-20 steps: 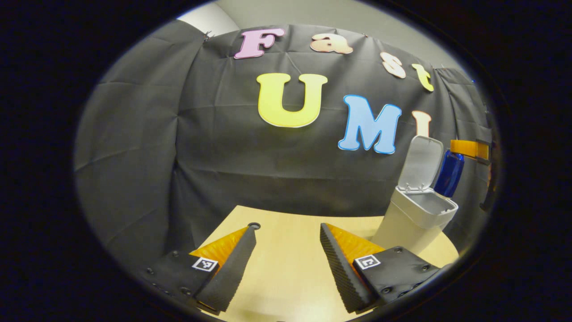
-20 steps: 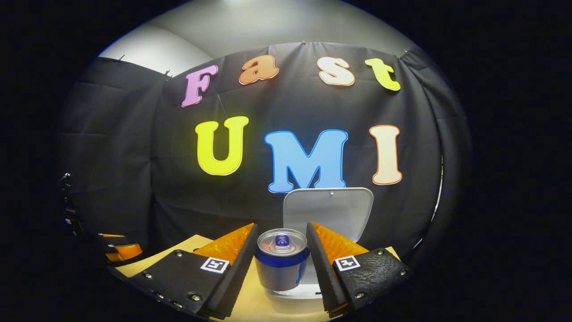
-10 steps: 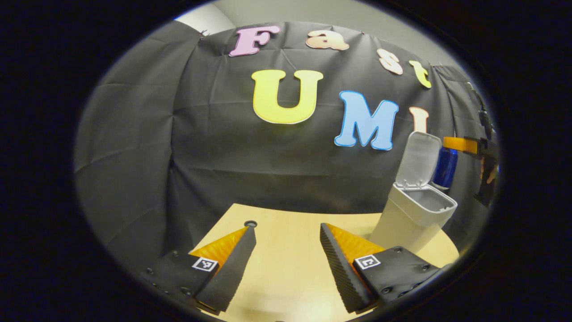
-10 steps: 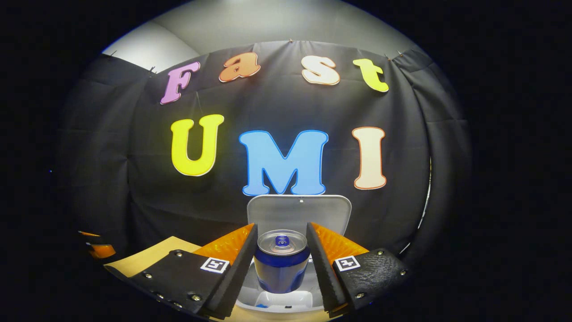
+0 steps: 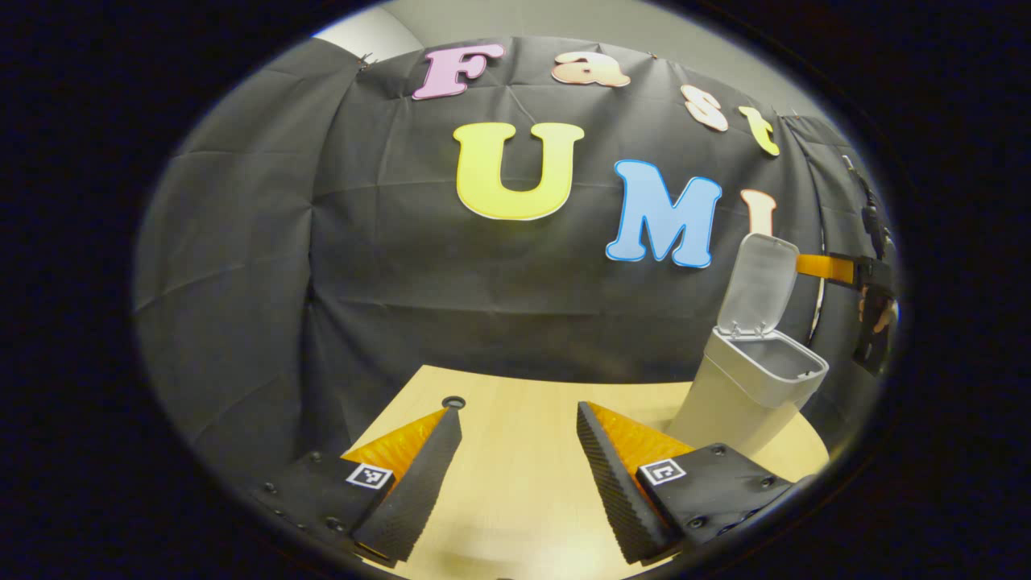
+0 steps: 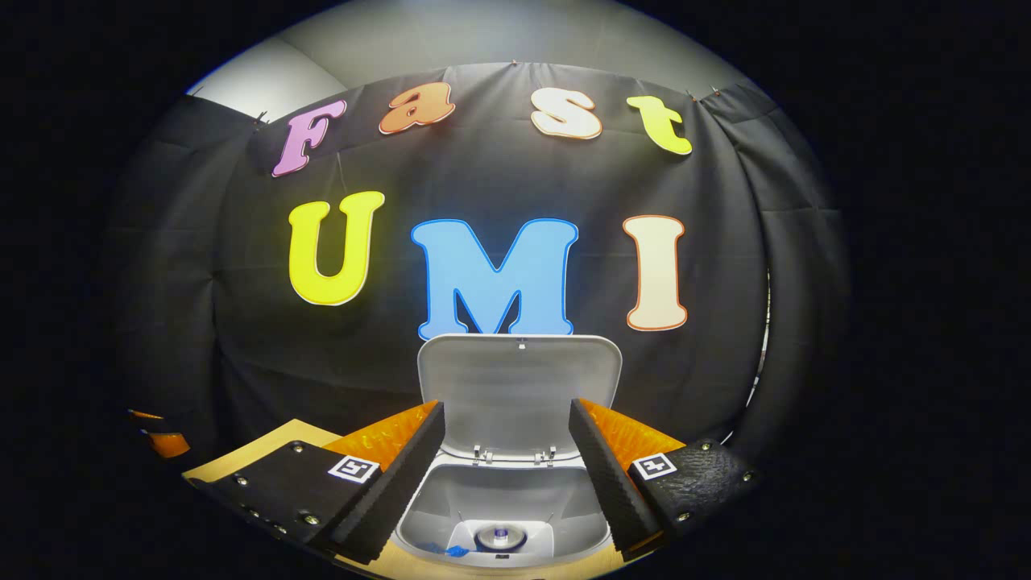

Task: Press the lid of the desktop garbage bin to open it, pick up the crumpled paper on the desktop and throw it into the bin, then pick up the pop can on the desktop and drop it into the bin, and finally close the garbage bin lid.

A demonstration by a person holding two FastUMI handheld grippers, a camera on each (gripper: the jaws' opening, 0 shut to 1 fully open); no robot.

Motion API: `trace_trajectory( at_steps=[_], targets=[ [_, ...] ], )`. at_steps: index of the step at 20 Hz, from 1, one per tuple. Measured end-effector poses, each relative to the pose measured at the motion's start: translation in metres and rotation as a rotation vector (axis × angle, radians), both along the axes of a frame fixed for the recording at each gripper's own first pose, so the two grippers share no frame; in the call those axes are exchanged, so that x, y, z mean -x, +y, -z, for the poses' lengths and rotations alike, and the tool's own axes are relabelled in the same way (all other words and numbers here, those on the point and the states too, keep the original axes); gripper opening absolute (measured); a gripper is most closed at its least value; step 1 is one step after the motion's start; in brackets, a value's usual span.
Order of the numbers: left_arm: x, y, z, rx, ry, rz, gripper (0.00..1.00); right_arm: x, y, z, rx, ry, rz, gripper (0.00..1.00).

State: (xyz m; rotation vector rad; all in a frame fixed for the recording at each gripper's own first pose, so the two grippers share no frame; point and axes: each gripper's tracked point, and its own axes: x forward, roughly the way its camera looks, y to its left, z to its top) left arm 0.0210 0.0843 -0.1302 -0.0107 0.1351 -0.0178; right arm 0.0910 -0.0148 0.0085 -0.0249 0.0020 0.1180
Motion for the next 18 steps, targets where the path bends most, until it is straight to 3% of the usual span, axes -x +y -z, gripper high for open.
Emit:
trace_trajectory(
  at_steps=[8, 18],
  targets=[
    [-0.001, -0.002, -0.001, 0.006, -0.004, 0.005, 0.95, 0.0, -0.001, -0.008, 0.001, -0.018, 0.002, 0.99],
    [0.005, 0.003, 0.006, 0.034, 0.017, -0.003, 0.95, -0.021, -0.003, -0.072, 0.007, -0.125, 0.014, 0.98]
  ],
)
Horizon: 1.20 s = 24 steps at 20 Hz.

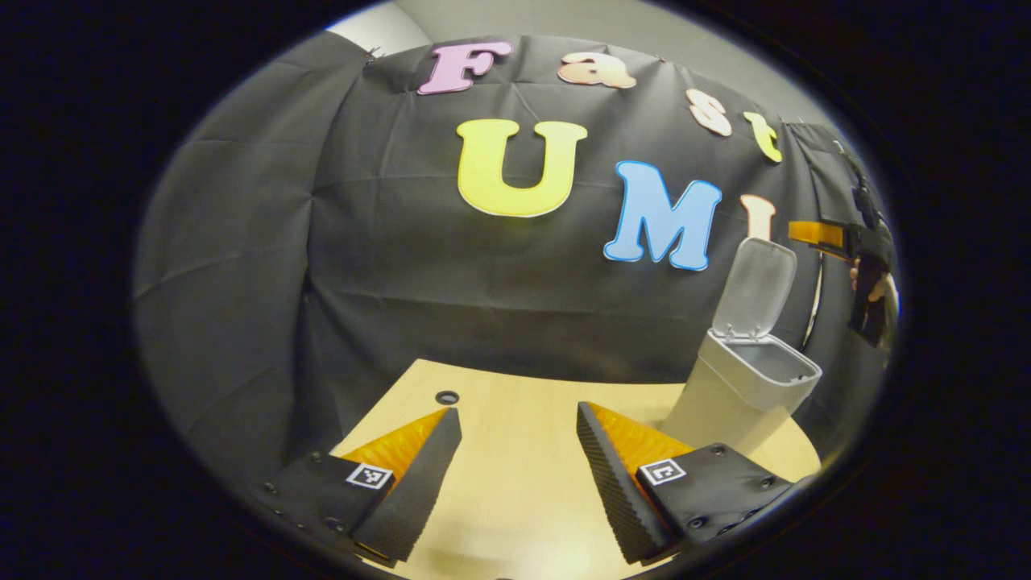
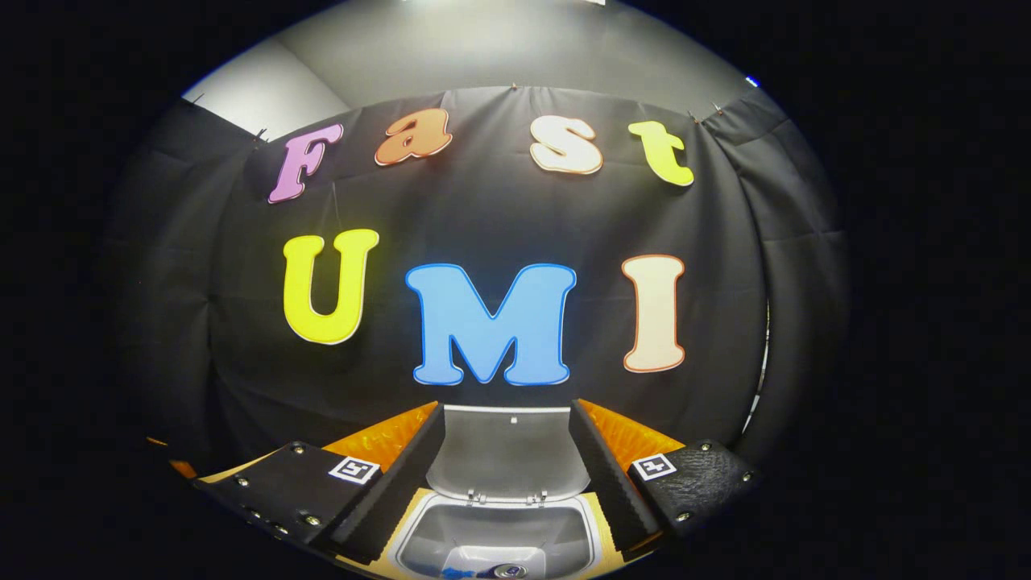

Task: Press the lid of the desktop garbage bin to open it, pick up the crumpled paper on the desktop and throw it into the bin, then pick up the pop can on the desktop and drop it into the bin, and finally close the garbage bin lid.

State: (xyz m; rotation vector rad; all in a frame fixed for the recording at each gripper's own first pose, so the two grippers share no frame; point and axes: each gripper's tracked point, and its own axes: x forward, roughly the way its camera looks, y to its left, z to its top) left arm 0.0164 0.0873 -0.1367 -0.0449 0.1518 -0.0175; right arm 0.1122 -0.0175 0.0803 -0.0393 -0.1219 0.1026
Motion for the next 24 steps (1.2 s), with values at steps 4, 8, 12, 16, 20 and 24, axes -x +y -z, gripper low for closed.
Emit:
trace_trajectory(
  at_steps=[4, 8, 12, 16, 20, 24],
  targets=[
    [0.005, 0.005, 0.009, -0.005, 0.02, -0.007, 0.95, -0.012, -0.003, -0.016, -0.002, -0.024, 0.016, 0.98],
    [0.007, 0.012, 0.02, 0.016, 0.041, -0.025, 0.96, -0.026, -0.001, -0.019, 0.002, -0.031, 0.02, 0.98],
    [0.007, 0.02, 0.029, 0.023, 0.059, -0.049, 0.96, -0.042, 0.002, -0.025, -0.026, -0.045, 0.025, 0.98],
    [0.006, 0.029, 0.031, 0.021, 0.065, -0.074, 0.96, -0.065, 0.002, -0.015, -0.047, -0.022, 0.04, 1.0],
    [0.004, 0.03, 0.034, 0.031, 0.074, -0.085, 0.96, -0.082, 0.007, 0.009, -0.043, 0.044, 0.025, 0.99],
    [0.002, 0.025, 0.035, 0.035, 0.079, -0.084, 0.96, -0.084, 0.004, 0.014, -0.047, 0.037, 0.03, 0.99]
  ],
)
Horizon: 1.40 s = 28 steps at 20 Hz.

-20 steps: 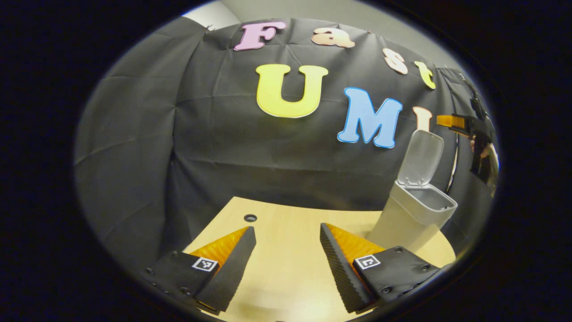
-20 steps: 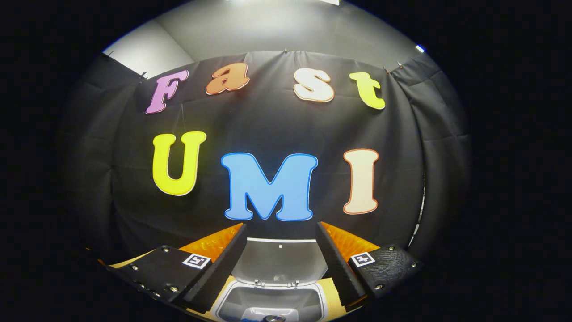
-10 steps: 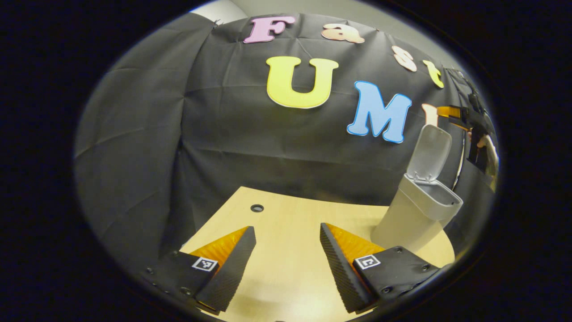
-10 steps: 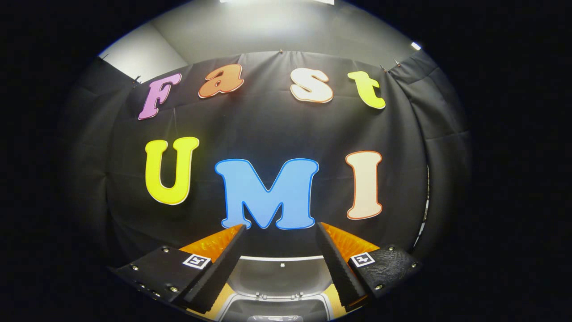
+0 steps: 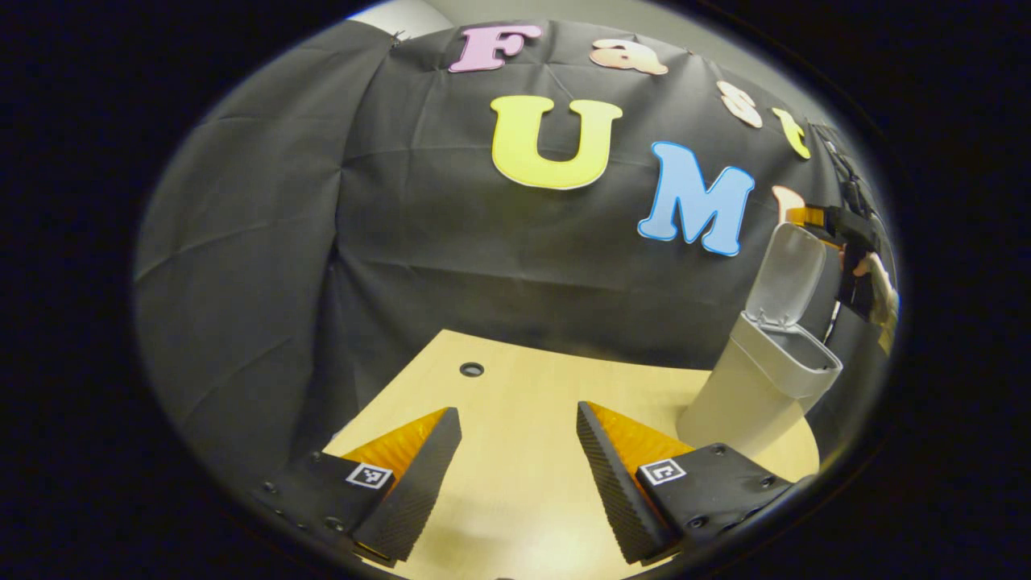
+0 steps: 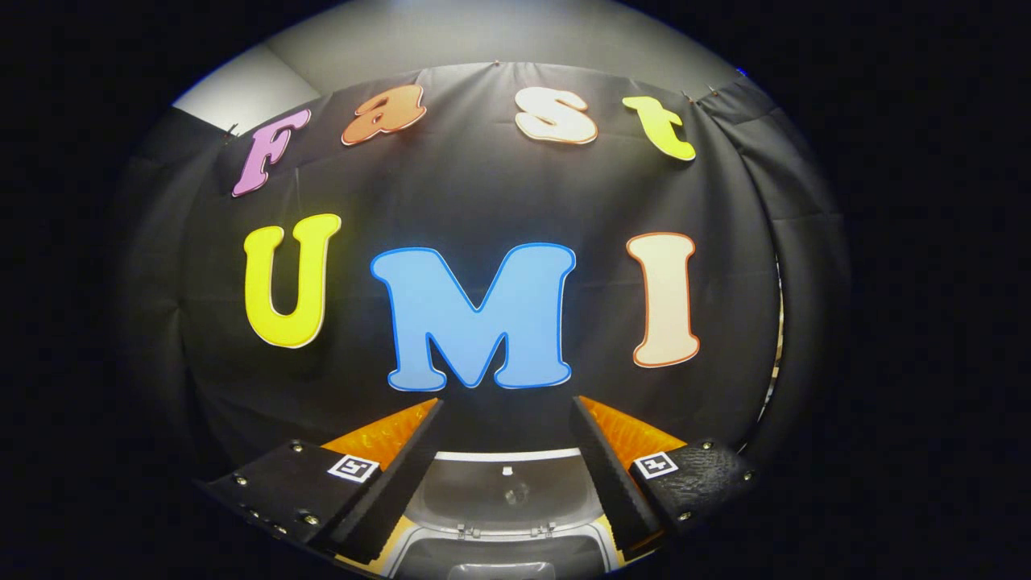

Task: Press the lid of the desktop garbage bin to open it, pick up the crumpled paper on the desktop and throw it into the bin, then pick up the pop can on the desktop and drop it into the bin, and finally close the garbage bin lid.

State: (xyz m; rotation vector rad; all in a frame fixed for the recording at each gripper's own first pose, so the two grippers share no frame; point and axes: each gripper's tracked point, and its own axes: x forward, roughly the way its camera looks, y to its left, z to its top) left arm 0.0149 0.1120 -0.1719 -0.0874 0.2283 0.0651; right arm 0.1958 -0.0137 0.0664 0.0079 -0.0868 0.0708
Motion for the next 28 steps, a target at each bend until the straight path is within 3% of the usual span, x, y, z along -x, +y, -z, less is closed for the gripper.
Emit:
trace_trajectory(
  at_steps=[6, 11, 14, 17, 23, 28],
  targets=[
    [-0.005, -0.023, -0.002, 0.018, -0.009, 0.043, 0.95, 0.03, -0.002, 0.008, 0.007, -0.046, -0.008, 0.99],
    [0.014, -0.048, -0.014, 0.02, -0.018, 0.085, 0.96, 0.064, -0.004, 0.028, 0.006, -0.03, -0.013, 0.99],
    [0.004, -0.052, -0.012, 0.017, -0.027, 0.107, 0.96, 0.082, -0.004, 0.044, 0.008, -0.006, -0.018, 0.99],
    [0.008, -0.06, -0.017, 0.019, -0.037, 0.126, 0.95, 0.094, -0.004, 0.067, 0.01, 0.049, -0.028, 1.0],
    [0.02, -0.062, -0.023, 0.015, -0.053, 0.132, 0.96, 0.103, -0.002, 0.149, 0.034, 0.267, -0.059, 0.99],
    [0.028, -0.062, -0.025, 0.008, -0.056, 0.127, 0.96, 0.107, -0.002, 0.175, 0.042, 0.312, -0.059, 0.99]
  ],
)
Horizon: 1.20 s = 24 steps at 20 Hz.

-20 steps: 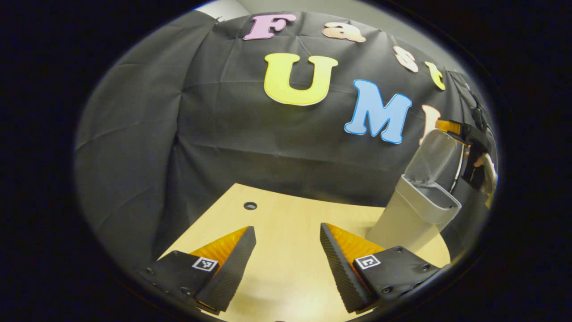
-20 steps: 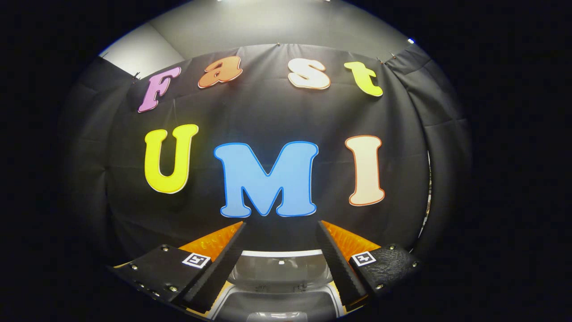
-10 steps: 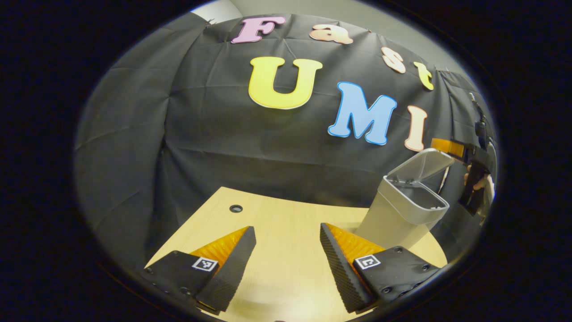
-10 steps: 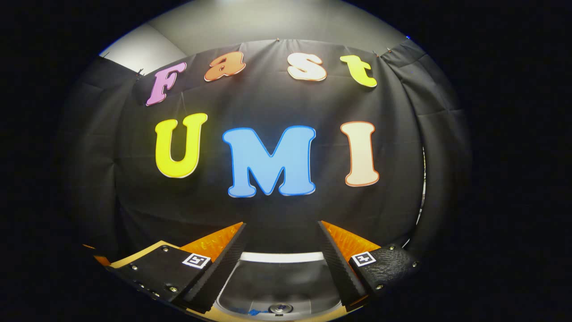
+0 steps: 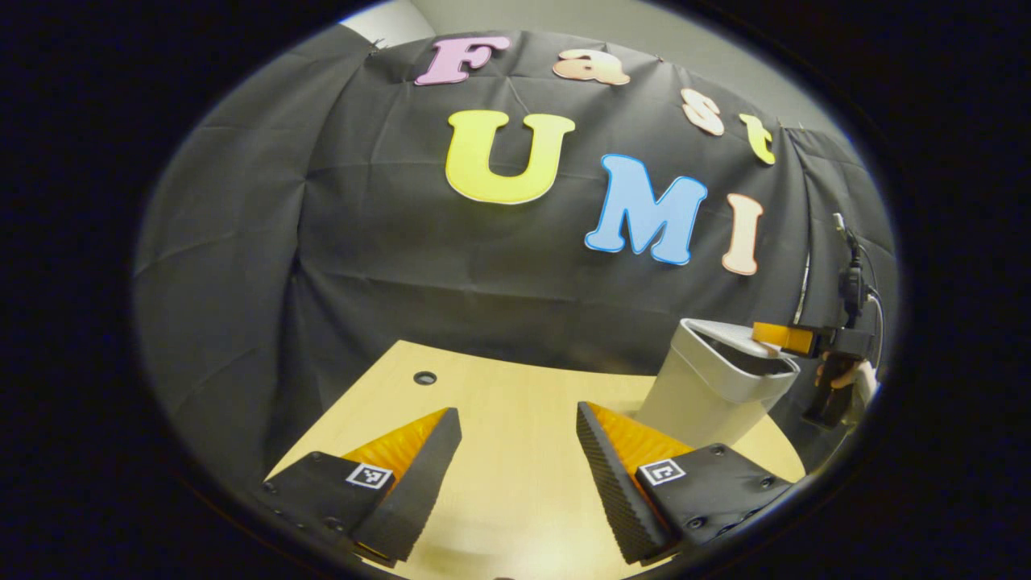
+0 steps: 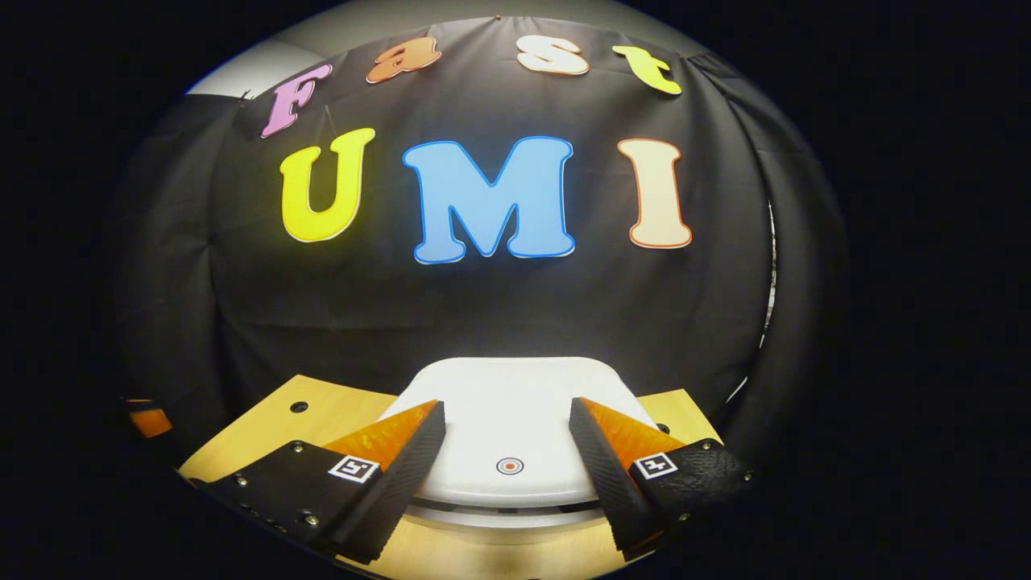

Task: Press the lid of the desktop garbage bin to open it, pick up the crumpled paper on the desktop and throw it into the bin, then pick up the pop can on the desktop and drop it into the bin, and finally close the garbage bin lid.

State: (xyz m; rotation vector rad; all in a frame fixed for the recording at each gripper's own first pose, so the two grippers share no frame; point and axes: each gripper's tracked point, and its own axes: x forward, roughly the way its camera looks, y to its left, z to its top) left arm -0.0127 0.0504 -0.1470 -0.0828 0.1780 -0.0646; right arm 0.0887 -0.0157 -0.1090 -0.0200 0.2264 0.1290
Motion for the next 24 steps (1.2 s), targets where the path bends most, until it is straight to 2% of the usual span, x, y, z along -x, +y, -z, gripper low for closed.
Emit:
trace_trajectory(
  at_steps=[3, 10, 17, 24],
  targets=[
    [0.004, -0.002, -0.001, -0.01, -0.002, -0.003, 0.96, 0.001, 0.0, 0.01, 0.019, 0.012, 0.005, 0.99],
    [0.006, -0.01, 0.005, -0.011, 0.012, 0.0, 0.96, 0.003, 0.0, 0.012, -0.026, -0.067, 0.013, 1.0],
    [0.003, -0.024, 0.011, -0.016, 0.015, 0.027, 0.95, 0.003, 0.0, 0.015, -0.014, -0.142, 0.011, 1.0],
    [0.003, -0.024, 0.017, 0.019, 0.018, 0.031, 0.96, 0.003, 0.0, 0.021, -0.037, -0.093, -0.001, 1.0]
  ],
)
